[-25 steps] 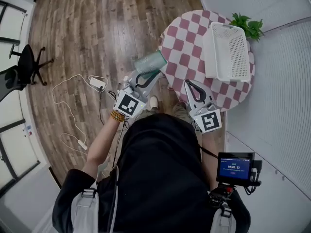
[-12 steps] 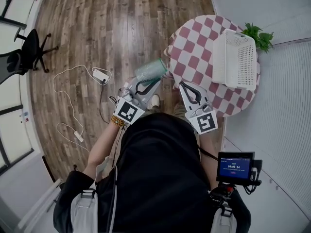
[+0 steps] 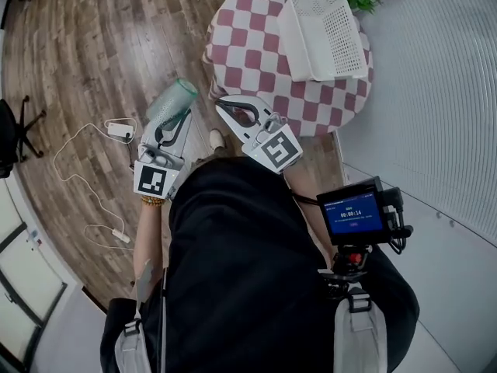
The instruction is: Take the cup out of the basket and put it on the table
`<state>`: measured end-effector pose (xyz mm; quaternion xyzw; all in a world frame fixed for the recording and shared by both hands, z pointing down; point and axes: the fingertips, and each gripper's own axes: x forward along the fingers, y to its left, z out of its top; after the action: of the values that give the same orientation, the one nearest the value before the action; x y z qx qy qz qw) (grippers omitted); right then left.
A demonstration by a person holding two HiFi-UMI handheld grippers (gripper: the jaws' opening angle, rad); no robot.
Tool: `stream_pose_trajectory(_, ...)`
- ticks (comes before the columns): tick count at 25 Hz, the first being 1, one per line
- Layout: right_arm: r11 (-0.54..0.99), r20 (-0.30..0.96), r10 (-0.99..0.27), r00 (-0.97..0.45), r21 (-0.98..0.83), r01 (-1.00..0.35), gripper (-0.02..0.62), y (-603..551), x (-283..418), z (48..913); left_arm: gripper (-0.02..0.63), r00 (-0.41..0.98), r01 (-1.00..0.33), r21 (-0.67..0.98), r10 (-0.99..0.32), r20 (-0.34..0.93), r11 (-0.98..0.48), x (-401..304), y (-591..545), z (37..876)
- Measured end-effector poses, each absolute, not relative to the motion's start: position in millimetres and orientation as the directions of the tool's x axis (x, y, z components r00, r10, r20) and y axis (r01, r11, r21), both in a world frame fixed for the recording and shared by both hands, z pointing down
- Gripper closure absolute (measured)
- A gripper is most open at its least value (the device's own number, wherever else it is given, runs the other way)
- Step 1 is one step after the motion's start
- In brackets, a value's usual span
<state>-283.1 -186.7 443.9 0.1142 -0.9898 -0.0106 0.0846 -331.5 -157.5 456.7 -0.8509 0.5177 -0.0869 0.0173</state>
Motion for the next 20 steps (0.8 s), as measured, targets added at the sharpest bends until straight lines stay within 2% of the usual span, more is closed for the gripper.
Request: stream_pose_trajectory(20,0.966,0.178,-0.252,-0.951,0.110,-0.235,0.586,-155,-272,443,0.583,0.504,-0.856,-0.084,-0.860,0.078,-0.510,-318,-137,452)
